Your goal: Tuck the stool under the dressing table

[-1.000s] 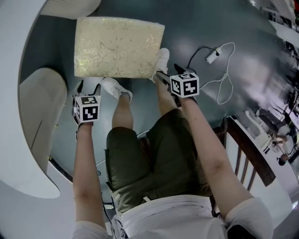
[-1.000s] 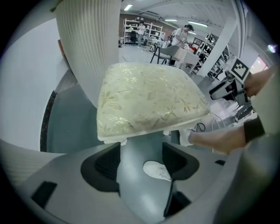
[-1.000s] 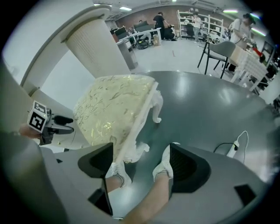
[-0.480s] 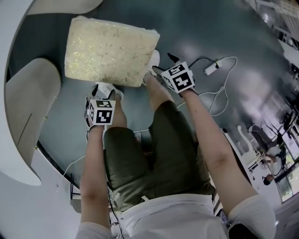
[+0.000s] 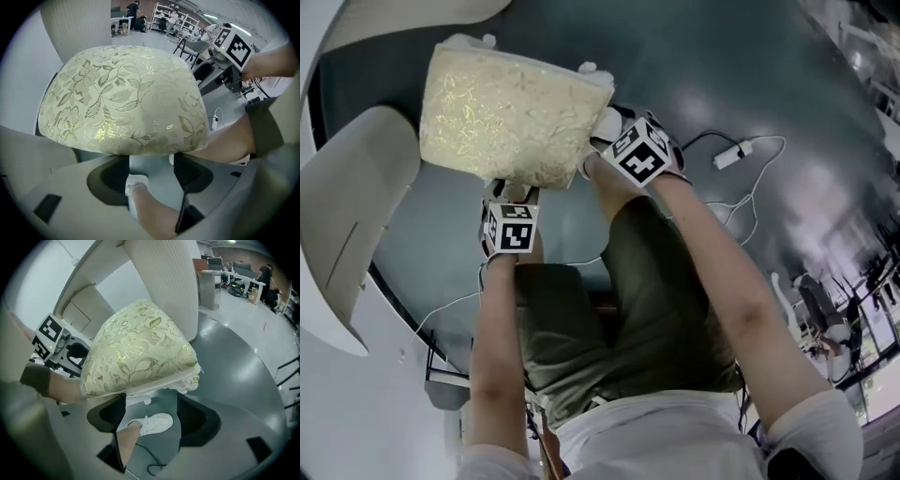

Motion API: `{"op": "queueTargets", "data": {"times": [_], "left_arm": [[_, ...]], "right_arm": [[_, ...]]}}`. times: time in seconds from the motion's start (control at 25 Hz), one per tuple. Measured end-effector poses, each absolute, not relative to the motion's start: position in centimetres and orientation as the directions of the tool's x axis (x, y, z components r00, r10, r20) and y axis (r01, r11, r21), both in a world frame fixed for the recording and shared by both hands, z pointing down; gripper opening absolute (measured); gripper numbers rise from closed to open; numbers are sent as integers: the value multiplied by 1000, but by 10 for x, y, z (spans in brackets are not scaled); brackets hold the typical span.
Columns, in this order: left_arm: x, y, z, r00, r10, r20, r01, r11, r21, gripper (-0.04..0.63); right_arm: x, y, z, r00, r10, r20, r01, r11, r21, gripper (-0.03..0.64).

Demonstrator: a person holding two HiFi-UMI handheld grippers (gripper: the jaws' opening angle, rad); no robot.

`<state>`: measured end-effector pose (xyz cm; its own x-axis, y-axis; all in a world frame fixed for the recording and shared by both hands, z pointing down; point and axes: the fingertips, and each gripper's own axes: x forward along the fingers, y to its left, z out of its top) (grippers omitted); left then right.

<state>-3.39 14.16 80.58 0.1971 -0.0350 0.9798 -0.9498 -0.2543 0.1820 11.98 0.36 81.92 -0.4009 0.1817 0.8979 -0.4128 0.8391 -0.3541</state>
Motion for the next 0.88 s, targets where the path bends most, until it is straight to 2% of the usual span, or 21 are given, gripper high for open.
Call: {"op": "queueTargets", "data": {"times": [0.16,0.32,0.56,0.72,0.88], "left_arm": [[-33,145,806,176,-24,984,-953,-255,164,287],[-34,142,808,169,-21,985,-956,-248,159,286],[-36,142,809,160,-32,987,-956,-253,147,279],[-43,142,808,153,-34,988,-957,-256,139,221],[-48,141,809,132,-45,990,-957,-265,116,207]], "right_arm": [[119,6,818,-419,211,883,-374,846,-379,354],[110,14,812,-408,198,891,-282,901,-329,243],[108,18,811,-396,158,905,-323,898,-298,216],[108,18,811,-389,130,912,-341,899,-274,213],[106,25,810,-418,106,902,-375,885,-277,178]]}}
